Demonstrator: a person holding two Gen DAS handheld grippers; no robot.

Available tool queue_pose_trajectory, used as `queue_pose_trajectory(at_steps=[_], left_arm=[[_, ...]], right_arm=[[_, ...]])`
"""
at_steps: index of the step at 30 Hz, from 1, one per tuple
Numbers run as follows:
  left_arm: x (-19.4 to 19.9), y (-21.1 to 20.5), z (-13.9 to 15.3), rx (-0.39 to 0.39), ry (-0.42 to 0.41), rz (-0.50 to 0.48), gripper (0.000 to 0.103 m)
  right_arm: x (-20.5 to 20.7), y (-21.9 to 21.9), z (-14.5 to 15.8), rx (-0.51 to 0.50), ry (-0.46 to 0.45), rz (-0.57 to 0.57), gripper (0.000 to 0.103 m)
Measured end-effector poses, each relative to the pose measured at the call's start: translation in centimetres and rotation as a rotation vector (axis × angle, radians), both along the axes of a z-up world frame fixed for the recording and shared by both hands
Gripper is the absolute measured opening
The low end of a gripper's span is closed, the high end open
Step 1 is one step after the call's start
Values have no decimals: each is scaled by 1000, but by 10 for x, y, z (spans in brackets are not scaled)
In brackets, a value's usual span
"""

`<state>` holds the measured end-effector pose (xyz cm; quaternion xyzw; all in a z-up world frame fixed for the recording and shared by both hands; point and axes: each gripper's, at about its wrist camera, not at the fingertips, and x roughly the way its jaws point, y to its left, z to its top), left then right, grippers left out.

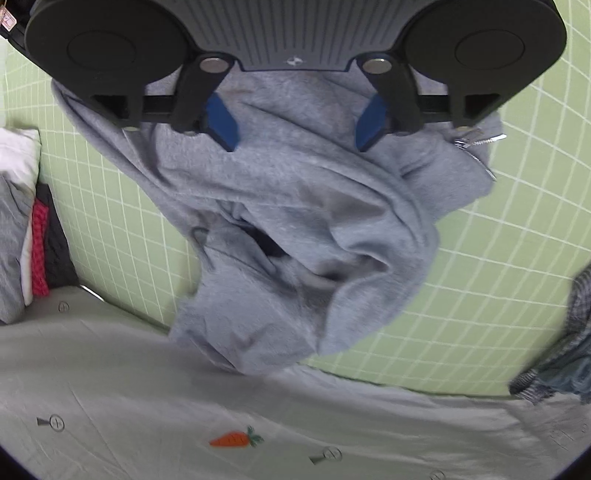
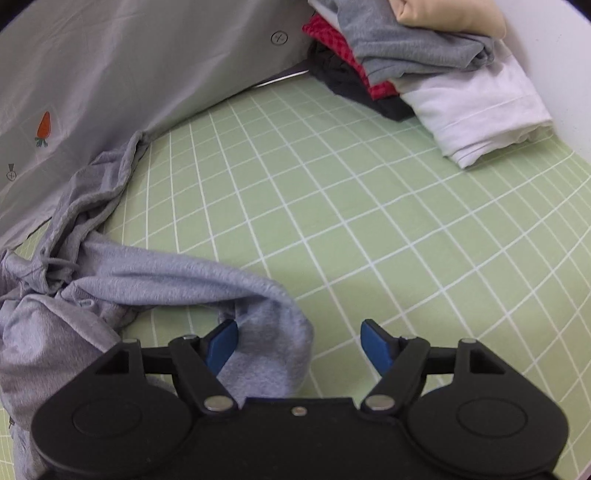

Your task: Fold clothes

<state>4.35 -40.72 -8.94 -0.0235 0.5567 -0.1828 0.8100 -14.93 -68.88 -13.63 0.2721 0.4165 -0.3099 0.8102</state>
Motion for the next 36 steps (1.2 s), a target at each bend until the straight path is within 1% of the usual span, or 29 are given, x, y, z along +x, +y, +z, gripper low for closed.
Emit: queue_pose_trajectory(at_steps=[1, 2, 3, 4, 6, 7, 9, 10, 11, 12, 13, 16, 18, 21, 23, 24, 26, 27, 29, 30, 31, 32, 33, 34, 35, 36], left_arm=[[0, 0, -3, -9, 7, -1, 29], [0, 1, -5, -19, 15, -2, 28], [0, 3, -5, -28, 13, 0, 23], [0, 5, -5, -36, 8, 3, 14], [1, 13, -2, -63, 6, 18, 7], [1, 18, 0, -76, 1, 26, 7], [2, 28, 6, -84, -20, 44, 6], [4, 34, 10, -82, -33, 52, 6], [6, 42, 13, -74, -48, 65, 6], [9, 51, 17, -65, -64, 78, 6], [13, 61, 20, -35, -88, 96, 6], [29, 93, 28, 78, -168, 154, 6], [42, 116, 33, 137, -209, 193, 6], [67, 157, 41, 124, -222, 277, 6], [81, 171, 46, 144, -248, 292, 5], [89, 173, 48, 155, -266, 286, 5], [102, 176, 52, 161, -294, 285, 5], [108, 177, 53, 158, -303, 291, 5], [116, 173, 50, 153, -307, 306, 5], [118, 168, 46, 158, -303, 298, 10], [120, 162, 42, 164, -300, 289, 14], [116, 159, 38, 160, -284, 288, 16], [111, 157, 33, 153, -263, 289, 28], [105, 154, 29, 146, -243, 290, 40], [100, 151, 24, 139, -222, 292, 46], [92, 152, 19, 121, -194, 300, 52]], right_arm=[[1, 1, -1, 2, 4, 6, 74], [2, 2, -1, 4, 8, 12, 74], [3, 2, -2, 5, 15, 17, 74], [4, 2, -3, 7, 22, 21, 74], [5, 2, -4, 9, 35, 27, 74], [5, 1, -5, 13, 41, 35, 72], [9, 2, -10, 20, 73, 65, 53], [11, 3, -13, 23, 95, 84, 30], [12, 6, -13, -5, 115, 90, 20], [14, 7, -12, -18, 119, 103, 14], [15, 8, -11, -30, 121, 117, 6], [13, 3, -3, -79, 103, 92, 5], [9, -4, 5, -134, 95, 56, 5], [9, -18, 18, -209, 75, 34, 4], [16, -28, 33, -301, 76, 30, 4], [20, -32, 40, -347, 77, 28, 4], [26, -46, 61, -409, 41, -11, 4], [28, -53, 71, -420, 10, -34, 5], [34, -61, 86, -414, -56, -34, 7], [39, -62, 88, -408, -63, -31, 9], [44, -61, 84, -397, -49, -26, 17], [48, -59, 80, -386, -34, -21, 32], [50, -56, 73, -378, -18, -18, 38], [49, -53, 67, -372, -4, -21, 50], [45, -47, 59, -351, 12, -30, 59], [40, -41, 52, -328, 29, -41, 62]])
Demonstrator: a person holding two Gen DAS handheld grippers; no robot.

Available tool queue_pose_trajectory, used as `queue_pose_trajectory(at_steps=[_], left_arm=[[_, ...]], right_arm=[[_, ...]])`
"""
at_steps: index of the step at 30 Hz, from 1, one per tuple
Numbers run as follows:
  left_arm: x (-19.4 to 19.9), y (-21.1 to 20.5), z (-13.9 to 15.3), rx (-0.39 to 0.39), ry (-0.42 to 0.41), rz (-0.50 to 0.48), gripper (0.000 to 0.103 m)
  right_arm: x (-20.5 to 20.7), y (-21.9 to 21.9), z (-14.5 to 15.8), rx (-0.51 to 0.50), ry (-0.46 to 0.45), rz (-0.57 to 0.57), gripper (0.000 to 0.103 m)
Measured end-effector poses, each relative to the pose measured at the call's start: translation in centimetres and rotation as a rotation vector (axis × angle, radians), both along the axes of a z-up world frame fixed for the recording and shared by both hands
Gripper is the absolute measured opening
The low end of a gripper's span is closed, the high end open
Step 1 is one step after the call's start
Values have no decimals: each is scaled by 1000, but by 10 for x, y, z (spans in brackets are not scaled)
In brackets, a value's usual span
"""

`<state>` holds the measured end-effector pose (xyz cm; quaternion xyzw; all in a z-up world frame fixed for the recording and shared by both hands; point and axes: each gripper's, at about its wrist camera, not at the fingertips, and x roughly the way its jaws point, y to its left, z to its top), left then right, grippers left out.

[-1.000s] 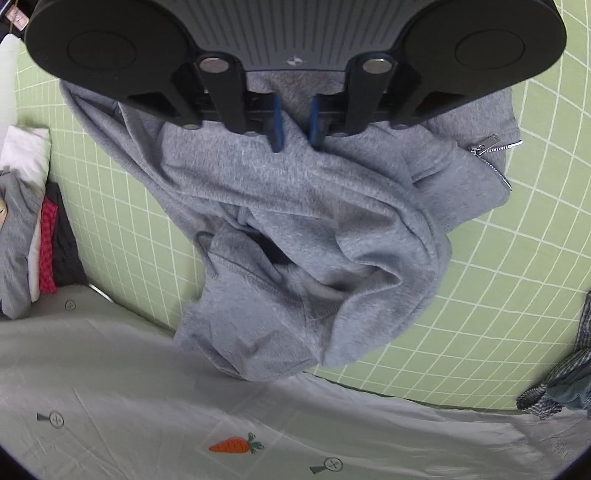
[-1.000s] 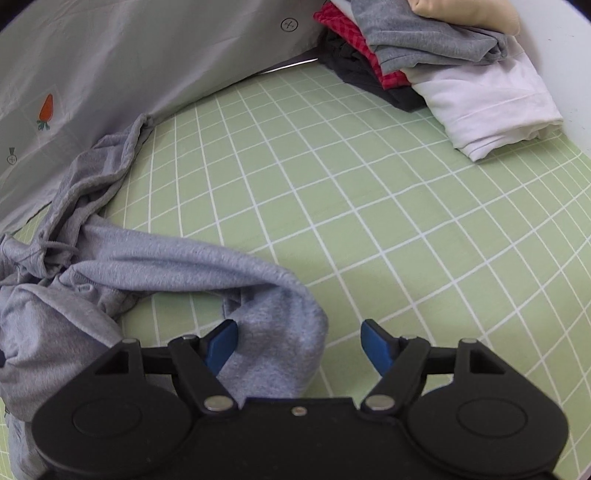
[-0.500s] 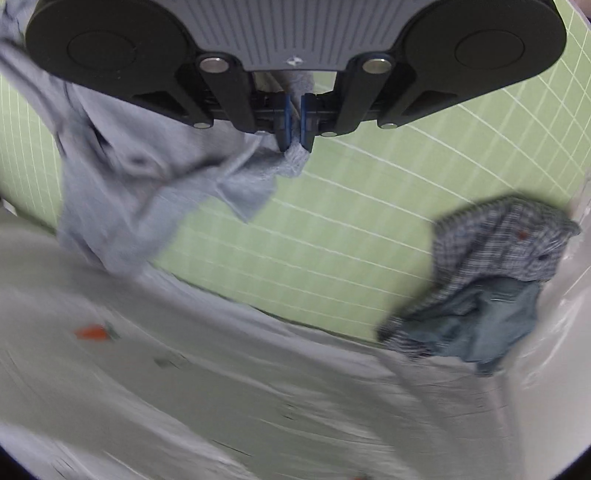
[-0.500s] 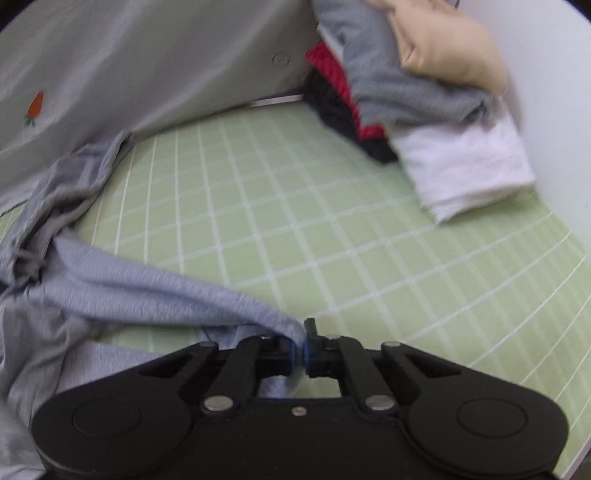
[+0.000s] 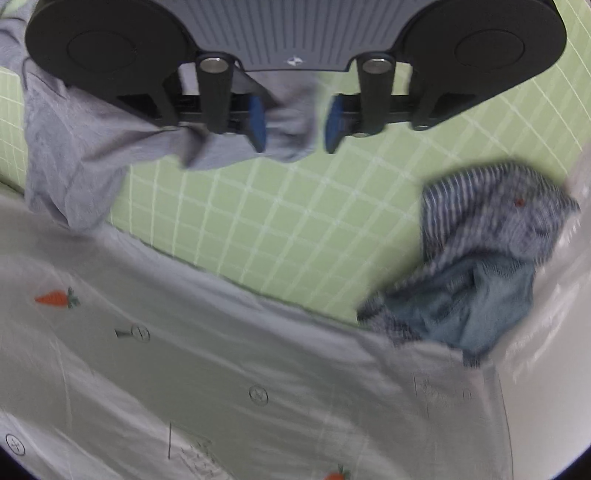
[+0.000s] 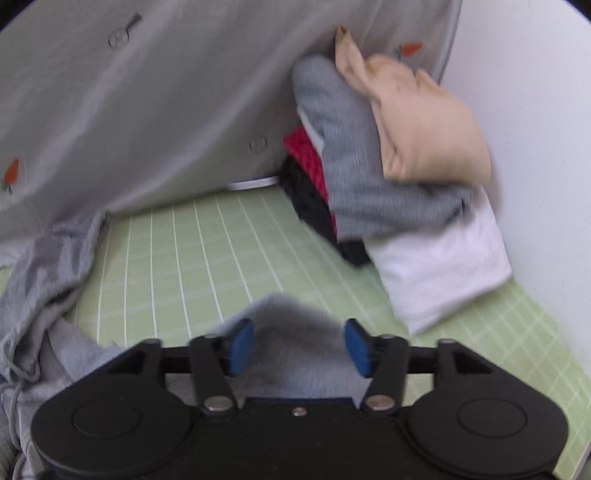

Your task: Fold clothes

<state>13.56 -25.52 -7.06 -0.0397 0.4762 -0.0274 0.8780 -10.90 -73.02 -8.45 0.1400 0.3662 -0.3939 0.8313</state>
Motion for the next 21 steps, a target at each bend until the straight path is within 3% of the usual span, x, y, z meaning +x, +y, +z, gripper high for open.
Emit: queue_pose_trajectory(at_steps=[3, 7, 10, 13, 18, 20, 21], left_arm=[[-24, 0, -17, -52, 84, 19, 61], [-52, -11, -42, -39, 161, -8, 66], [-67, -21, -56, -12, 208, -14, 73], [-75, -24, -60, -33, 217, 5, 75], [-79, -26, -63, -69, 235, 18, 75], [-80, -23, -65, -94, 246, 26, 68], [-80, -22, -66, -113, 251, 29, 52]], right_arm=[[-19, 10, -23, 112, 6, -66, 77], [-41, 25, -55, 258, 20, -112, 78], [-40, 33, -67, 295, 38, -90, 78], [-36, 40, -73, 310, 49, -72, 81], [-30, 41, -79, 331, 48, -59, 87], [-27, 42, -80, 323, 57, -53, 90], [-25, 43, -81, 317, 65, -44, 91]])
